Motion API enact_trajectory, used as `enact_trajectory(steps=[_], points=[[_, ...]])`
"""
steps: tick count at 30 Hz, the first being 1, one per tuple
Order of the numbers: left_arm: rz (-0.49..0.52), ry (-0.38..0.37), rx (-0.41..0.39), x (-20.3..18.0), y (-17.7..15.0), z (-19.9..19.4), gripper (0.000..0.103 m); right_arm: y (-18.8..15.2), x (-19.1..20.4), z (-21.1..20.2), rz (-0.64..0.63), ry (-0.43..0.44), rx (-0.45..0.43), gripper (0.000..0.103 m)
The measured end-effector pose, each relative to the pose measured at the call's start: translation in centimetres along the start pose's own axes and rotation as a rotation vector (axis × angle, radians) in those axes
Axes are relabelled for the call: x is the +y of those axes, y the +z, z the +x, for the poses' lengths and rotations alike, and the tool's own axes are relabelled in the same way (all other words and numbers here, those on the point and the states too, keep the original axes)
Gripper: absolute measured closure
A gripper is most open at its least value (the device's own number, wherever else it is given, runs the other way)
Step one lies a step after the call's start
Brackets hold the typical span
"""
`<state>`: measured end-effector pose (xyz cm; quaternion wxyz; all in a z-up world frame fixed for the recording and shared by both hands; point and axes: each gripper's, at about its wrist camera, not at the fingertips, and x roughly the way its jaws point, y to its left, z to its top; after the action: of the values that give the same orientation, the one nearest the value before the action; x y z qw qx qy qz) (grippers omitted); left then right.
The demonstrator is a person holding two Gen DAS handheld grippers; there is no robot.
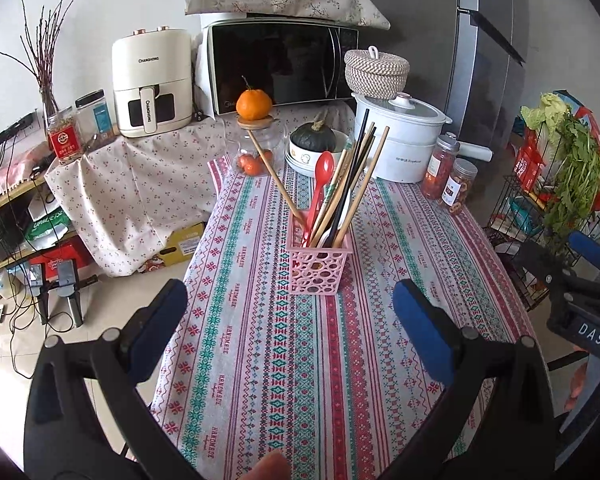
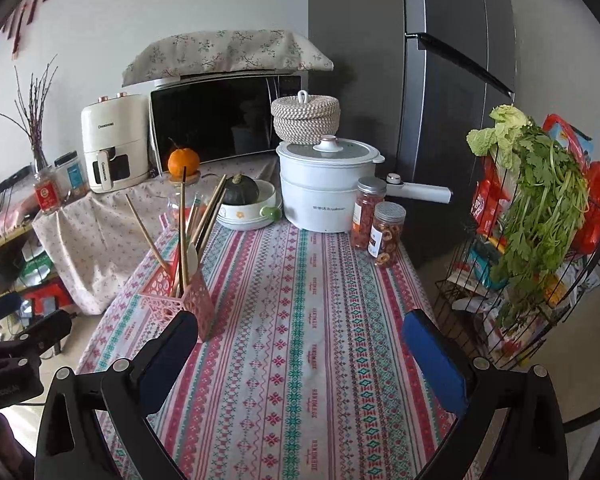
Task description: Organize utensils
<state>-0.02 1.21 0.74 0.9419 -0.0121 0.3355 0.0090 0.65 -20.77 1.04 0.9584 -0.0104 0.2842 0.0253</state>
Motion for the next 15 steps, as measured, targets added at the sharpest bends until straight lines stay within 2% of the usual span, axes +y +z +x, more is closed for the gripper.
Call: enact_trajectory(steps=[15], points=[[-0.011,0.017,0.023,-0.2,-0.6,0.6,0.001,-0.5,-0.1,1.4,0.013,-0.004,0.033,0.0]])
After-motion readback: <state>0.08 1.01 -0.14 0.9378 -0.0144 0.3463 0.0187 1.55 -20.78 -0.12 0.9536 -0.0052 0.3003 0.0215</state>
